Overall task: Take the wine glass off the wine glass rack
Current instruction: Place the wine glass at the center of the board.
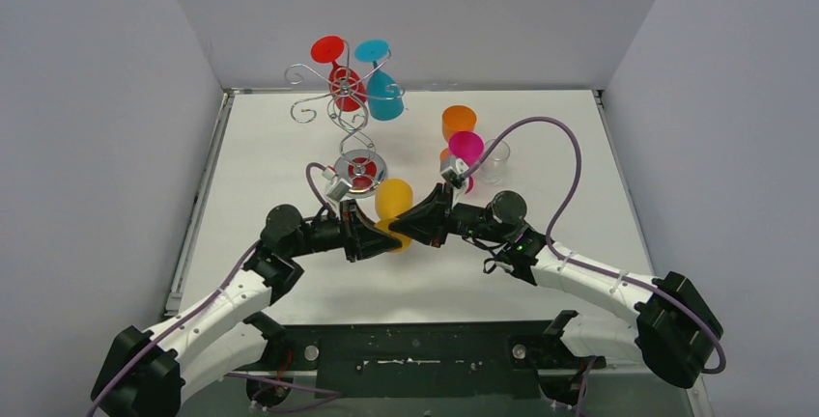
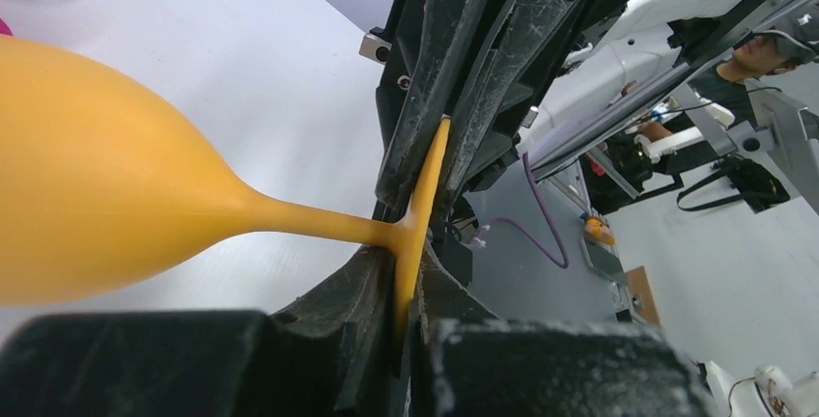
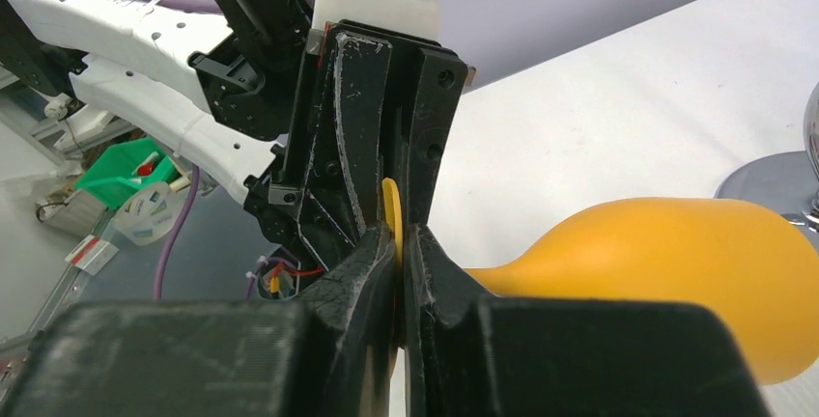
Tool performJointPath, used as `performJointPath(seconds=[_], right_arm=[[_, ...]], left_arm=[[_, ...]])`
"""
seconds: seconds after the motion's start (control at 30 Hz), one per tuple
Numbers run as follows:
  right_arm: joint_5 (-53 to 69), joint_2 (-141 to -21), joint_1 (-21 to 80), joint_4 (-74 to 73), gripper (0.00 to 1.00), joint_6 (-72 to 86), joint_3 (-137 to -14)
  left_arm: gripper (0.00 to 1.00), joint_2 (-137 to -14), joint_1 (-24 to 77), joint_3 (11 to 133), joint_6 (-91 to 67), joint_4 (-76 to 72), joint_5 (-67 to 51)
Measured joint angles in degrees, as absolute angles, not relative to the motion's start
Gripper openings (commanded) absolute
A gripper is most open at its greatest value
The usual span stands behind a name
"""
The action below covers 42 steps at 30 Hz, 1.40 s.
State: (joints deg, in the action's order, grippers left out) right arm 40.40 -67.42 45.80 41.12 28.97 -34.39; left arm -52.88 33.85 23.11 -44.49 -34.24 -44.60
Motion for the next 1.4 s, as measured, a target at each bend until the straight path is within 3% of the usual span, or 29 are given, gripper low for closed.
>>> performJointPath(seconds=[0.2, 0.27, 0.47, 0.67, 0.9, 1.4], right_arm=[[40.3, -67.4, 46.1, 40.9, 0.39, 29.1, -34.4], [40.3, -67.4, 46.1, 39.6, 0.60, 29.1, -34.7], [40.0, -66.8, 42.1, 33.1, 0.77, 29.3, -37.9], [38.0, -64.1, 32.8, 24.1, 0.80, 30.7, -41.5], [38.6, -64.0, 26.9, 17.8, 0.80, 32.9, -43.7], [58.4, -70.6, 25.8, 15.0, 0.86, 36.6, -50.1]], left_arm=[[0.00, -51.2, 34.1, 22.5, -43.2, -33.6, -44.2], [0.00, -49.8, 34.1, 22.0, -42.2, -33.4, -44.0], [0.00, -45.2, 34.4, 20.3, -38.0, -32.7, -43.4], [0.00, -43.6, 37.0, 19.4, -32.6, -30.1, -42.6], [0.00, -42.7, 39.3, 25.5, -15.8, -12.9, -45.8], [0.00, -43.2, 39.3, 27.5, 16.1, 4.5, -51.9]])
